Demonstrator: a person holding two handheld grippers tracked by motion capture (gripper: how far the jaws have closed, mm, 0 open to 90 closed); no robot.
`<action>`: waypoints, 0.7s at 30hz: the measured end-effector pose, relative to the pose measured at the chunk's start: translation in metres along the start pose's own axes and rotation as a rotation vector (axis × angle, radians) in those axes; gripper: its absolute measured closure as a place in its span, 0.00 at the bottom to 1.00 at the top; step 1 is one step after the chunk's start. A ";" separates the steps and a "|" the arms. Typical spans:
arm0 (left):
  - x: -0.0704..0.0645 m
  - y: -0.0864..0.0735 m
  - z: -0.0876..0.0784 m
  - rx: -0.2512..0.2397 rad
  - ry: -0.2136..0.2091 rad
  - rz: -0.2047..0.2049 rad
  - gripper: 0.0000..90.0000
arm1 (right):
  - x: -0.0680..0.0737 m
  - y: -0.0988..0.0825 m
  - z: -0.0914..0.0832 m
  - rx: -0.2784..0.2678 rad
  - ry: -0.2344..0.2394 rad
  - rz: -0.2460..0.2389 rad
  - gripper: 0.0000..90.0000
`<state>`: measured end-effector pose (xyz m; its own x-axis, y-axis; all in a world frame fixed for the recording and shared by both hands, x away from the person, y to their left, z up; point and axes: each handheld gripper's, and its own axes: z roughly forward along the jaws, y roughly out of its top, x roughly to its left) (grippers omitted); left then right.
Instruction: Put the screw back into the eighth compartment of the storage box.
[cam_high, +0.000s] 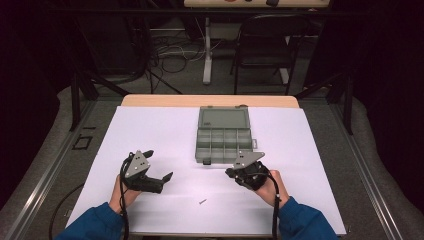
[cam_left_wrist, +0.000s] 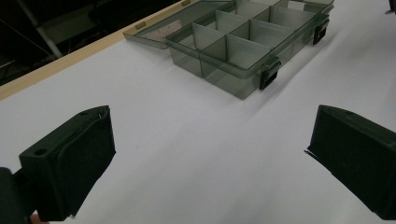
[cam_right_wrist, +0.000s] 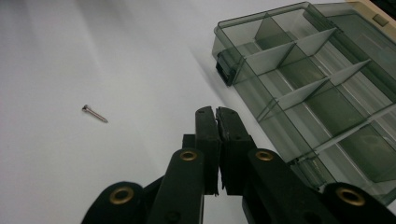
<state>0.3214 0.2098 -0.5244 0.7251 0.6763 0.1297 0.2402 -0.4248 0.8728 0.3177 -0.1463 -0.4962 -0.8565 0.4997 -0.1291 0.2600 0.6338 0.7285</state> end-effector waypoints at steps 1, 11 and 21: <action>0.000 0.000 0.000 0.000 -0.003 -0.003 0.00 | -0.001 0.000 -0.001 -0.004 -0.005 0.007 0.98; 0.000 0.000 0.000 -0.001 0.000 0.001 0.00 | -0.010 -0.002 -0.005 -0.014 -0.026 0.025 0.98; 0.000 0.000 0.000 0.000 -0.003 0.000 0.00 | -0.017 -0.003 -0.008 -0.009 -0.042 0.040 0.98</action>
<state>0.3218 0.2099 -0.5245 0.7267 0.6748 0.1283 0.2404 -0.4248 0.8728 0.3278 -0.1608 -0.4910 -0.8262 0.5487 -0.1281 0.2889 0.6077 0.7398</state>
